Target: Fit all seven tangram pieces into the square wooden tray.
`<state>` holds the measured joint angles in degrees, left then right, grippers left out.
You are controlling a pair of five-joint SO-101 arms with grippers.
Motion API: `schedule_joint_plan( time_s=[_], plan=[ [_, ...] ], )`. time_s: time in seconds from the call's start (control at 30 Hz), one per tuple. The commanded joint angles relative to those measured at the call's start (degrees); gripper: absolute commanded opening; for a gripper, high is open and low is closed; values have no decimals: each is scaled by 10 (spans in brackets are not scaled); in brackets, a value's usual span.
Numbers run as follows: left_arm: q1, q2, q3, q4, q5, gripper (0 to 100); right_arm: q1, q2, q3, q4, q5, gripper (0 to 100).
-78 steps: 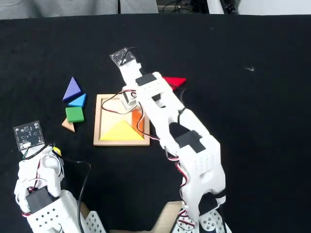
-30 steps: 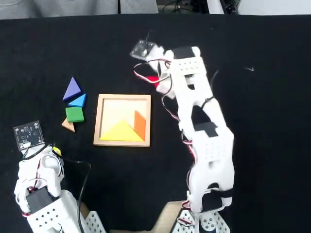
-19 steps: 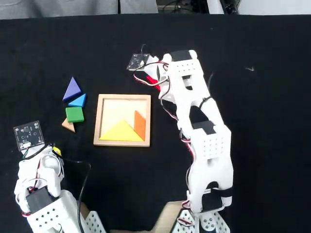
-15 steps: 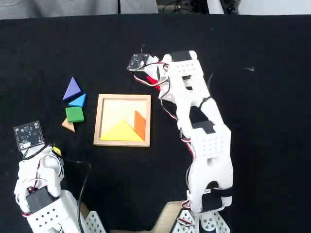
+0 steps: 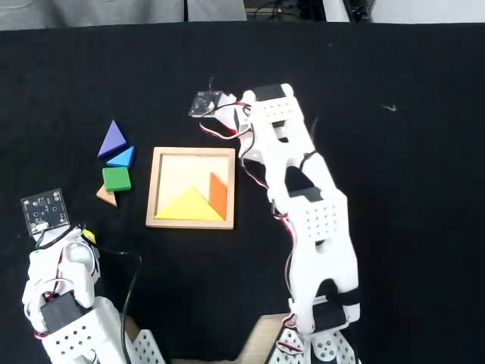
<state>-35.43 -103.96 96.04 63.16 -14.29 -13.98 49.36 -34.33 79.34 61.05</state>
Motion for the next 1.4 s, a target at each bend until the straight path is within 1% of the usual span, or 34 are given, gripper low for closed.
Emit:
schedule_joint_plan(
  time_s=[0.0,0.1,0.33,0.43,0.57,0.7,0.83,0.97,1.2,1.27,1.37],
  plan=[
    [7,-4,4,-11,-6,160,-8,20,-31,1,7,346],
    [7,-4,4,-11,-6,160,-5,17,-50,19,7,346],
    [7,-4,4,-11,-6,160,18,-12,-158,127,8,346],
    [7,-4,4,-11,-6,160,18,-12,-182,125,8,346],
    [7,-4,4,-11,-6,160,-4,-8,-182,108,16,346],
    [7,-4,4,-11,-6,160,-32,33,-188,84,17,346],
    [7,-4,4,-11,-6,160,-44,72,-189,59,17,346],
    [7,-4,4,-11,-6,160,-39,89,-189,52,18,346],
    [7,-4,4,-11,-6,160,18,96,-187,57,23,342],
    [7,-4,4,-11,-6,160,30,97,-182,62,40,299],
    [7,-4,4,-11,-6,160,35,98,-182,76,61,185]
  ],
)
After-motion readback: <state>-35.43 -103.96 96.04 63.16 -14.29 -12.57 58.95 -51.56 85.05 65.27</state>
